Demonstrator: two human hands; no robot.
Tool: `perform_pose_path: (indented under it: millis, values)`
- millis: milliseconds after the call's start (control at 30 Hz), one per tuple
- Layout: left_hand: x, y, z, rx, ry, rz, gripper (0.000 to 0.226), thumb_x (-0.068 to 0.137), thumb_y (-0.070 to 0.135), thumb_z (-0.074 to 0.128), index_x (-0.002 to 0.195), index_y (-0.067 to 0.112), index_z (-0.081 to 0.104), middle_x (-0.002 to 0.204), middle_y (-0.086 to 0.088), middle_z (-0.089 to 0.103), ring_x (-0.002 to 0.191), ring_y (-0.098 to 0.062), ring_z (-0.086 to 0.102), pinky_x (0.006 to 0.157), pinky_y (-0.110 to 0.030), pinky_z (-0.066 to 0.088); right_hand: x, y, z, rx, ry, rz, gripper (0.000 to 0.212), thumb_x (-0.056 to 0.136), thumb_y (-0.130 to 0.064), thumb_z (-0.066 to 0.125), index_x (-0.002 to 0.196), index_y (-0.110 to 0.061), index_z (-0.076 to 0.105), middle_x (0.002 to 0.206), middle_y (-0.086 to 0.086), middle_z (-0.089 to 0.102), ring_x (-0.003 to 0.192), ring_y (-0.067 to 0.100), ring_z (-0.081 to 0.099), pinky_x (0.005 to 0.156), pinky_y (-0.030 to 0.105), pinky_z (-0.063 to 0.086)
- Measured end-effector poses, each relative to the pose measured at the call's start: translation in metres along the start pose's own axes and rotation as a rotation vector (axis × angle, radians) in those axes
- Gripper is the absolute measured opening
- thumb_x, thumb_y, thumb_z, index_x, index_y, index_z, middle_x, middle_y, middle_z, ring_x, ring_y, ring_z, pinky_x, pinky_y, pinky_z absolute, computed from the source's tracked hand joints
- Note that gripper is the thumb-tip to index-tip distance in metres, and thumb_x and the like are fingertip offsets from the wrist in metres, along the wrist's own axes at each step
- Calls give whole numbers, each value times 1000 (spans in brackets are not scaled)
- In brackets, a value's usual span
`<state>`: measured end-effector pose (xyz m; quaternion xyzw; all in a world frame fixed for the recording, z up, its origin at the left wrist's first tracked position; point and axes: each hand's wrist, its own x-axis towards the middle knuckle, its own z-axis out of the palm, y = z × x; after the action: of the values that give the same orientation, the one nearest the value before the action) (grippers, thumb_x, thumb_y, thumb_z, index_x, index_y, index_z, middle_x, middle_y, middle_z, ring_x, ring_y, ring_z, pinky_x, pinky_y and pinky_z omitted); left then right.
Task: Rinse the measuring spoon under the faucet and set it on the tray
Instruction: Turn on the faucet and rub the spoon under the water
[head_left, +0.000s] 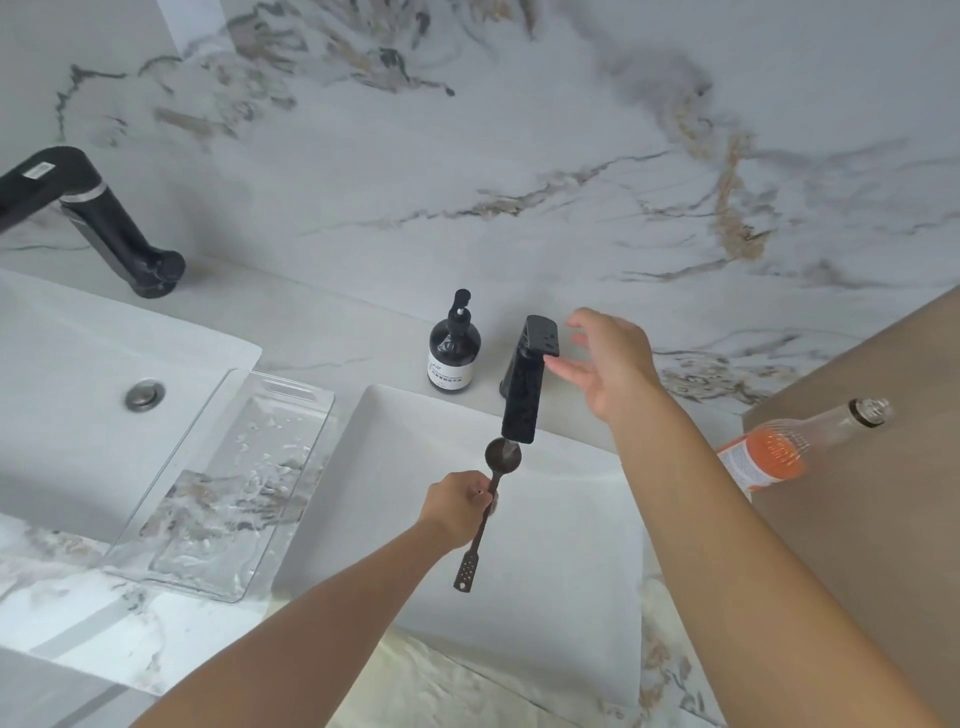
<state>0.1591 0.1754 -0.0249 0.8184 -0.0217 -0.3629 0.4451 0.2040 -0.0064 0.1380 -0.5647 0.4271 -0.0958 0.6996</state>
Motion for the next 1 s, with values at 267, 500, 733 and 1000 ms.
perform_pose_path:
  millis: [267,500,733,1000]
  values:
    - [0,6,6,-38,-1,-19,34,94,12,51,63,26,56,67,6,60,68,-22,59,86,-47,61,5,112,-32,-343,65,172,23,92,-1,49,107,-8,65,99,12,59,82,30,59,79,38,54]
    - [3,1,7,-1,-38,1,19,95,18,52,84,16,67,82,-3,66,75,-26,61,84,-42,60,-7,159,-26,-269,-270,193,17,86,-2,67,101,-6,74,84,13,75,69,26,67,69,33,61]
    - [14,30,4,-387,-166,-164,41,92,51,55,79,13,63,71,-2,69,69,-26,64,73,-32,58,4,167,-16,-544,35,14,12,81,-23,73,76,-12,76,65,4,72,58,22,64,64,32,58]
    - [25,47,13,-357,-90,-106,19,100,18,39,90,12,55,64,-8,63,46,-23,64,46,-26,52,5,162,-17,-429,-73,10,4,80,-15,76,81,-18,78,58,-7,71,46,15,65,42,23,50]
